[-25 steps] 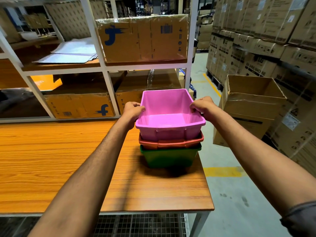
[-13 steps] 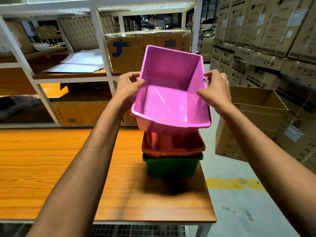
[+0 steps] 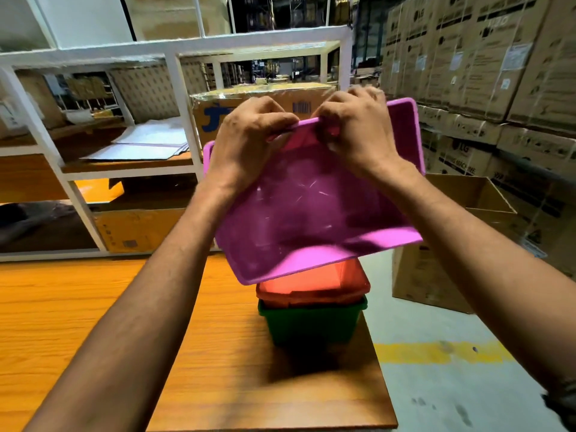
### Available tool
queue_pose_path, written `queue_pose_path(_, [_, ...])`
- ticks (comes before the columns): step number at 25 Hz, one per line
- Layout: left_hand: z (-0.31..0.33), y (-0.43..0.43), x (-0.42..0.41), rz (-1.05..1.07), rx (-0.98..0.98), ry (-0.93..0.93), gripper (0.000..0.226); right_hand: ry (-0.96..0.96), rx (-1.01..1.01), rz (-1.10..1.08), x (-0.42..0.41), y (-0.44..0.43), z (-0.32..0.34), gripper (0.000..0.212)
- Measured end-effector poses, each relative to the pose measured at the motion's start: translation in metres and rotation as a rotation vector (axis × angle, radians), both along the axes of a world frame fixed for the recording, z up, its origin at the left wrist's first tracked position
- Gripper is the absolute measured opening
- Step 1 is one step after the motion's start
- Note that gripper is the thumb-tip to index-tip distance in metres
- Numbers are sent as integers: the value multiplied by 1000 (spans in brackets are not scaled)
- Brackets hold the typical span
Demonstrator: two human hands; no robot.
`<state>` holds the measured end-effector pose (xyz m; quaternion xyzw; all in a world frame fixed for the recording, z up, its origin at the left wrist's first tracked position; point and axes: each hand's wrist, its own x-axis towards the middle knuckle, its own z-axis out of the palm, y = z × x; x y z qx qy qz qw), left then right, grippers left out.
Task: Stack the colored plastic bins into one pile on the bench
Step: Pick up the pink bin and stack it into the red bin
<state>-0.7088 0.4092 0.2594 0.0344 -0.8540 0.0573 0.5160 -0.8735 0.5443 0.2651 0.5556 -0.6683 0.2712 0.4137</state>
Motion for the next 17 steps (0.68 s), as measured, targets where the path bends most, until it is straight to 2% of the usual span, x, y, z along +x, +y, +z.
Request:
queue_pose_path(2, [-2, 2, -3, 35, -33, 49, 20, -59, 16, 47, -4, -1, -5, 17])
queue_pose_path(6, [-7, 14, -5, 171, 51, 182, 30, -271, -100, -16, -2, 4, -22, 23])
queue_pose_path(10, [-31, 29, 3, 337, 166, 377, 31, -670, -296, -126, -7, 7, -32, 23])
queue_pose_path(13, [-66, 26, 7, 423, 288, 414, 33, -849, -350, -153, -12, 8, -44, 20])
queue_pose_path(17, [-89, 20, 8, 237, 541, 465, 48, -1015, -370, -140, -16, 7, -66, 22])
